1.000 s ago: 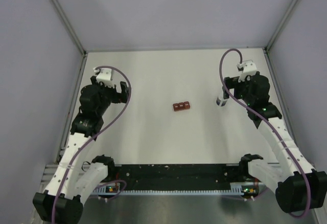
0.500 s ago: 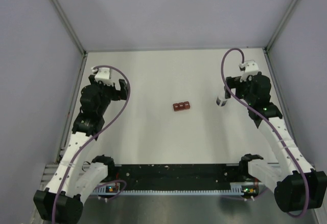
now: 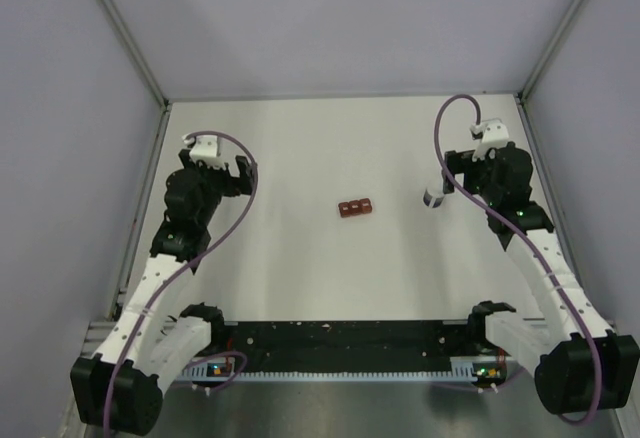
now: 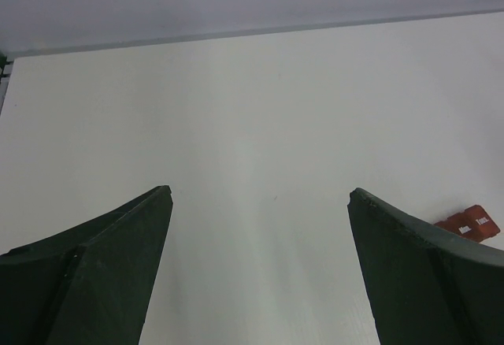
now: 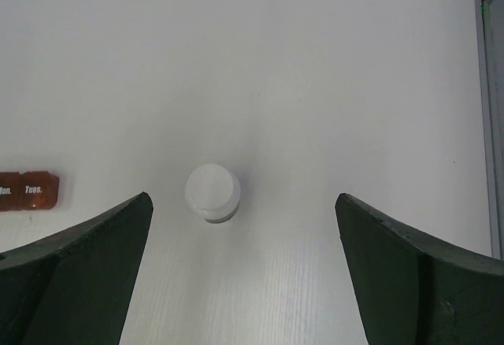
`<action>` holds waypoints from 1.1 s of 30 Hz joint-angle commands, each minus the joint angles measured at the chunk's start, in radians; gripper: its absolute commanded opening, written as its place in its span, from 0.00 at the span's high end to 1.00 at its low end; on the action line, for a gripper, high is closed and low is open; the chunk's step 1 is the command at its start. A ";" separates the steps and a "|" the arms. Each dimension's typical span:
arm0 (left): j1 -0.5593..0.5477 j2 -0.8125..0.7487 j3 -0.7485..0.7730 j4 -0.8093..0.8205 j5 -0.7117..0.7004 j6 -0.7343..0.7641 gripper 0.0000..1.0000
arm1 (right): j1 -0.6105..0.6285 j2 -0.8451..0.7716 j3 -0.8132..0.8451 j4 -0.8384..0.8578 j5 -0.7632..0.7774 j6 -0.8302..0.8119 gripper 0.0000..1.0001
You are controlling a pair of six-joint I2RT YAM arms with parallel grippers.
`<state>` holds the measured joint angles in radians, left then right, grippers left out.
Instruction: Sort the pills into containers
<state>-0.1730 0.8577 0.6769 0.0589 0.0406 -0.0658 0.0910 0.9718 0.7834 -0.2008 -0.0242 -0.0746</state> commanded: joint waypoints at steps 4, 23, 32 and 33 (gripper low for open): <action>0.004 -0.002 -0.023 0.090 0.059 0.009 0.01 | -0.046 -0.019 -0.006 0.051 -0.029 -0.008 0.01; 0.004 0.023 -0.123 0.193 0.159 0.034 0.01 | -0.050 -0.045 -0.026 0.084 -0.003 -0.025 0.01; 0.004 0.040 -0.171 0.269 0.140 0.020 0.01 | -0.048 -0.050 -0.030 0.086 -0.008 -0.030 0.01; 0.004 0.041 -0.177 0.277 0.139 0.021 0.01 | -0.050 -0.048 -0.030 0.086 -0.010 -0.028 0.01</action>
<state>-0.1730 0.8894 0.5251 0.2291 0.1764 -0.0444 0.0498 0.9489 0.7589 -0.1558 -0.0349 -0.0875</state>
